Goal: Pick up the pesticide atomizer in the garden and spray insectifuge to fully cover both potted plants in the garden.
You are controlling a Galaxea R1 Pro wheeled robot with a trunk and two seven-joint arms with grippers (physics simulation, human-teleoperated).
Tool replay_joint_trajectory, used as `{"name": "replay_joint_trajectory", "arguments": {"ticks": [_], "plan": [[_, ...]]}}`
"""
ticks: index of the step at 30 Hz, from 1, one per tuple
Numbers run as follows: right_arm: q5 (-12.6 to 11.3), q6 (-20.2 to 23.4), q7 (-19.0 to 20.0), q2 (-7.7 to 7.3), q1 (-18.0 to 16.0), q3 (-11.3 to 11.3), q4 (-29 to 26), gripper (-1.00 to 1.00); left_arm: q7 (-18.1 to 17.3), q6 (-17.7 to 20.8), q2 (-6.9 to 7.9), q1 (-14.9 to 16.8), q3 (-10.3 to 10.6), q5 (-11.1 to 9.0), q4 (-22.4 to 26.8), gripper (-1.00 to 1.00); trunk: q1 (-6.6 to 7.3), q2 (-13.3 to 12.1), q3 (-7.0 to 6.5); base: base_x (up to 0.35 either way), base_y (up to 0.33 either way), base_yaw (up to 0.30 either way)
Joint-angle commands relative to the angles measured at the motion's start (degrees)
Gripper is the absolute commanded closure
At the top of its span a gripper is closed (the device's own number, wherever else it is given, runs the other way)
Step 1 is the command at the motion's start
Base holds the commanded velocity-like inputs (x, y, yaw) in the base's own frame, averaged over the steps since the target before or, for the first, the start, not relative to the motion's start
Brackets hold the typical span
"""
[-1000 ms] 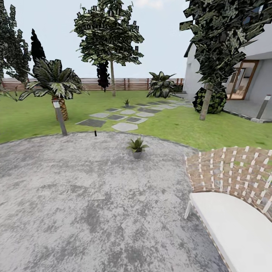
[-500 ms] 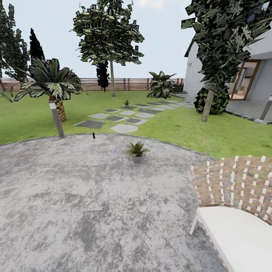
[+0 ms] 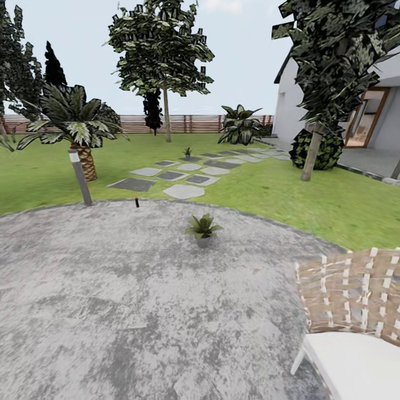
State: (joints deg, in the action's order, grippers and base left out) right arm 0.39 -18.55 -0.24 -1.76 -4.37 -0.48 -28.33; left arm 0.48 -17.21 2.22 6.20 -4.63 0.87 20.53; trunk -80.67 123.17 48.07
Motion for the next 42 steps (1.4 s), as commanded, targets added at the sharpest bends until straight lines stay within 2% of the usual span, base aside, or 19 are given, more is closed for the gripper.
{"name": "replay_joint_trajectory", "arguments": {"ticks": [1, 11, 42], "plan": [[0.0, -0.2, 0.0, 0.0, 0.0, 0.0, 0.0, -1.0, 0.0, -0.2, -0.02, 0.0, -0.1, 0.1, 0.0, -1.0, -0.02, 0.0, 0.05, 0.336, 0.0, 0.119], [0.0, -0.2, 0.0, 0.0, 0.0, 0.0, 0.0, -1.0, 0.0, -0.2, -0.03, 0.0, -0.1, 0.1, 0.0, -1.0, -0.02, 0.0, 0.05, 0.336, 0.0, 0.206], [0.0, -0.2, 0.0, 0.0, 0.0, -0.1, 0.0, -1.0, 0.1, -0.2, 0.0, 0.0, -0.1, 0.1, 0.0, -1.0, -0.02, 0.0, 0.05, 0.336, 0.0, 0.275]]}}
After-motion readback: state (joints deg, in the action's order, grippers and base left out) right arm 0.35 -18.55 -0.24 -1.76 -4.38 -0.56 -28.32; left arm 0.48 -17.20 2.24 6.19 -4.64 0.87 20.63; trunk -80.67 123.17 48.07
